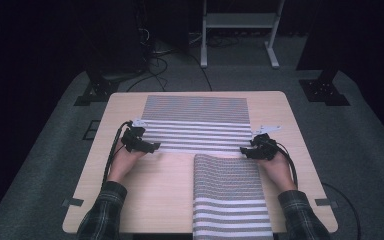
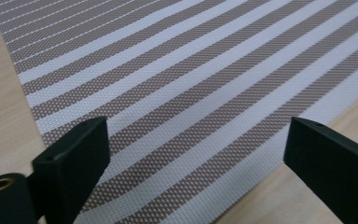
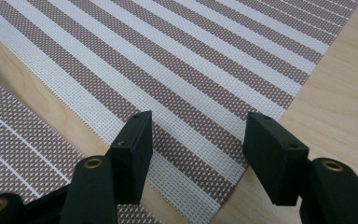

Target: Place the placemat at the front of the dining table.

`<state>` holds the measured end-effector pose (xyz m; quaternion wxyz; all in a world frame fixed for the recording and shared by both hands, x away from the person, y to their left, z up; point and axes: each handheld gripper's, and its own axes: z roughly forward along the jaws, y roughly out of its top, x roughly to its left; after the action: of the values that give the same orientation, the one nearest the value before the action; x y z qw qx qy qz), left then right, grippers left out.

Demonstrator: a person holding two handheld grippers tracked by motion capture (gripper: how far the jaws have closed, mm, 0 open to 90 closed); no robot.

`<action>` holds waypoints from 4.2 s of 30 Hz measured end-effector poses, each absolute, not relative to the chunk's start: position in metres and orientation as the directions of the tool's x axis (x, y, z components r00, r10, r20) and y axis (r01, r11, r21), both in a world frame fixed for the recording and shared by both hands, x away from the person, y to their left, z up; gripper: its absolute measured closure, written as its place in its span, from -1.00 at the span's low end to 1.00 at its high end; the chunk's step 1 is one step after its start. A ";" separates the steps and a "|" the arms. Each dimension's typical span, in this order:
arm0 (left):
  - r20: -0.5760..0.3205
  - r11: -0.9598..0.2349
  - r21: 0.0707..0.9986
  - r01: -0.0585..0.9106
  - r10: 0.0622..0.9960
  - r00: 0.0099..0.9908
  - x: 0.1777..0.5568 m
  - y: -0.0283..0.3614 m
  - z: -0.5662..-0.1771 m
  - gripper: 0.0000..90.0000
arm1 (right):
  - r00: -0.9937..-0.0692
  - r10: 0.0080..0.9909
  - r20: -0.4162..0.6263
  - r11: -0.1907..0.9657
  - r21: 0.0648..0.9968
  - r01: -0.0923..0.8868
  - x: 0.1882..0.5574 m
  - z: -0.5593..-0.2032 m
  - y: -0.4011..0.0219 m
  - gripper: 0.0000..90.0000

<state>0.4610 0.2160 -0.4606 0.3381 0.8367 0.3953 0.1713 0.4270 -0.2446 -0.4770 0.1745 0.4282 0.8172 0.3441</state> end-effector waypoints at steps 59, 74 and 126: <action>0.017 -0.427 0.691 0.583 0.816 0.577 0.479 0.193 -0.471 -0.34 | -0.516 0.857 0.009 0.376 0.673 0.637 0.471 -0.472 -0.261 -0.08; 0.016 -0.418 0.701 0.578 0.819 0.574 0.483 0.192 -0.472 -0.34 | -0.507 0.862 0.012 0.372 0.666 0.647 0.476 -0.471 -0.261 -0.08; 0.011 -0.436 0.732 0.524 0.775 0.631 0.388 0.224 -0.442 -1.00 | -0.509 0.858 0.072 0.297 0.739 0.605 0.407 -0.448 -0.287 -0.80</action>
<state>0.3878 0.2237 -0.4424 0.3584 0.8290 0.3917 0.1757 0.4071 -0.2874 -0.4477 0.1717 0.4647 0.7869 0.3680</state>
